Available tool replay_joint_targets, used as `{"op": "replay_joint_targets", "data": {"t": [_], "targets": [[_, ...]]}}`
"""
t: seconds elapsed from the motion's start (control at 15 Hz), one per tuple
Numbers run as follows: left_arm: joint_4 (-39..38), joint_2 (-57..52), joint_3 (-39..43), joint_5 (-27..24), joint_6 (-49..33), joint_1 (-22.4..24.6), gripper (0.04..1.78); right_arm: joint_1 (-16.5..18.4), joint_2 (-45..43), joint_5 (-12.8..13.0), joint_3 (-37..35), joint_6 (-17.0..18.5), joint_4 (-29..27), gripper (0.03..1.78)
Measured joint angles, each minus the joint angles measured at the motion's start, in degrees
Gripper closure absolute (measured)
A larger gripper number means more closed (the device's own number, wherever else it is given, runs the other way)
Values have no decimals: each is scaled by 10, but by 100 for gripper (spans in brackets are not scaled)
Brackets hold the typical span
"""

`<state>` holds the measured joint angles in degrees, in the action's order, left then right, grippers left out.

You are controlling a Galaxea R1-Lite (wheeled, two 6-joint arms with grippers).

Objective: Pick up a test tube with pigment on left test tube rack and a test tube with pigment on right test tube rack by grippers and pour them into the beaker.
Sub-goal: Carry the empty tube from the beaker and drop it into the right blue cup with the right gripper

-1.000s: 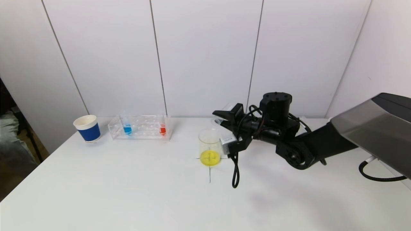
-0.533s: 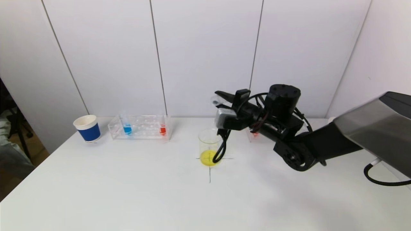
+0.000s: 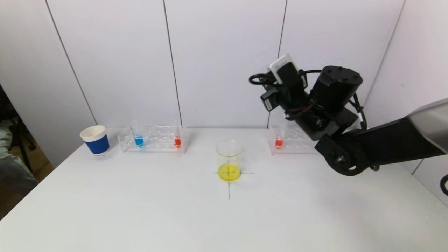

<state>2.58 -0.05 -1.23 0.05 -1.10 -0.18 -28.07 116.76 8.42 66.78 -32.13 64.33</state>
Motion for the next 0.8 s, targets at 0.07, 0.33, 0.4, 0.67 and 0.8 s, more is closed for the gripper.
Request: {"op": "replay_joint_targets", "data": {"t": [0.07, 0.33, 0.4, 0.67, 0.8], "targets": [[0, 0, 0, 0, 0, 0, 6, 12, -10, 9, 3, 22, -10, 133], [0, 0, 0, 0, 0, 0, 6, 68, -66, 37, 10, 125, -89, 133], [0, 0, 0, 0, 0, 0, 6, 89, -80, 38, 10, 154, -117, 133], [0, 0, 0, 0, 0, 0, 6, 172, -122, 35, 6, 236, -191, 133], [0, 0, 0, 0, 0, 0, 6, 214, -133, 30, 5, 258, -216, 133]]}}
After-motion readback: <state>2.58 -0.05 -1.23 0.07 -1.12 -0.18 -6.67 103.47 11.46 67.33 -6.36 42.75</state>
